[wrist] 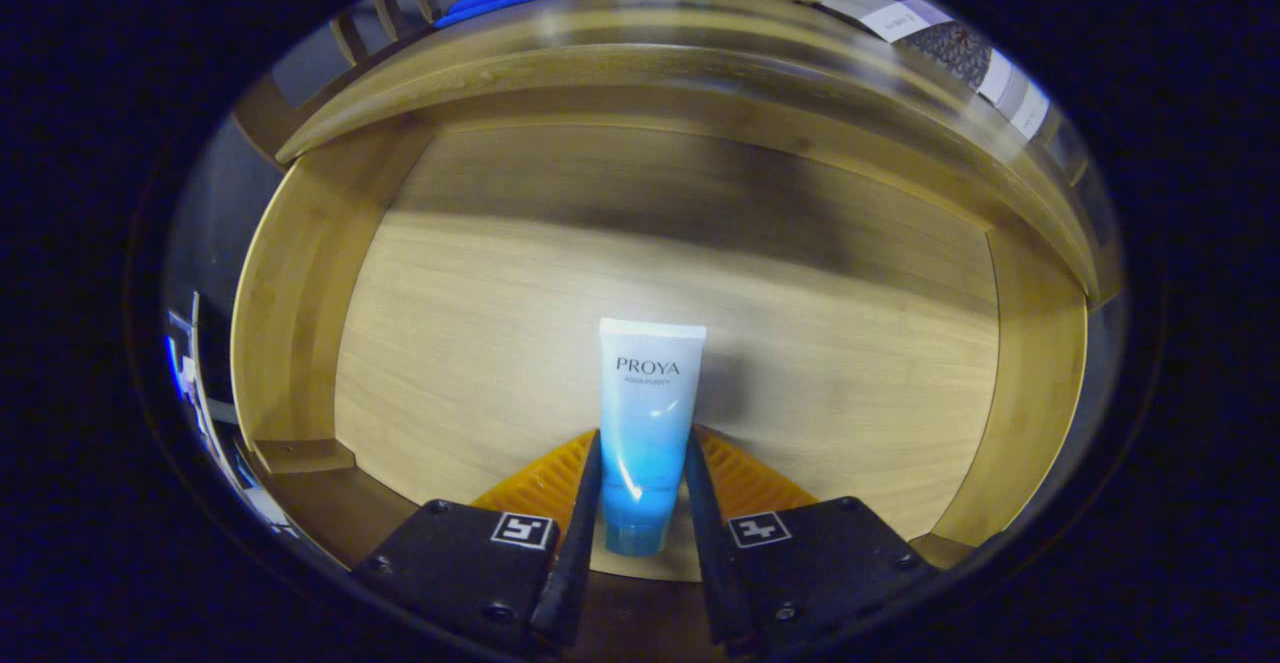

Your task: Pull open the drawer, take out the items inside it, and place them on the countertop above the cabinet.

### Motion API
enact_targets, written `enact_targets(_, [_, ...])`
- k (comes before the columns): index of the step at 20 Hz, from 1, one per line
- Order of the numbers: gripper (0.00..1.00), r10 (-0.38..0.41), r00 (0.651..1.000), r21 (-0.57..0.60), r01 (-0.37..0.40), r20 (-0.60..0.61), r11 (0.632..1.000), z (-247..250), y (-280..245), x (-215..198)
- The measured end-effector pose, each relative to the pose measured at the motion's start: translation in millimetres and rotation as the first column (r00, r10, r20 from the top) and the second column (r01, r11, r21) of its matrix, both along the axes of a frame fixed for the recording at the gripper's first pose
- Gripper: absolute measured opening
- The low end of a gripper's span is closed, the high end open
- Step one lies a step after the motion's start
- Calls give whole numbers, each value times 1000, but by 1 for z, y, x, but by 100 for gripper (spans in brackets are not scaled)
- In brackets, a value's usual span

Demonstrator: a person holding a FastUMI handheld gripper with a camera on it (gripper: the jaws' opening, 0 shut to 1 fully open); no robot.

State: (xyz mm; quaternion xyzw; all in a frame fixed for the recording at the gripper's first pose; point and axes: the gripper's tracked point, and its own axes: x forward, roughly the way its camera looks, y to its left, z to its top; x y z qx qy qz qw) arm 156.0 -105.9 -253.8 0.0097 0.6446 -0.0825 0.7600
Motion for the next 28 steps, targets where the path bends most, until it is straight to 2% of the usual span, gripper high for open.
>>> enact_targets(5, [43, 21, 996, 16, -22, 89, 1000, 39, 9, 3])
enact_targets(18, [43, 58, 953, -36, -49, 296, 998, 151, -1, 37])
enact_targets(25, [43, 35, 934, -84, -5, 355, 996, 172, -16, 96])
enact_targets(28, [43, 52, 924, -108, -11, 379, 994, 176, -14, 126])
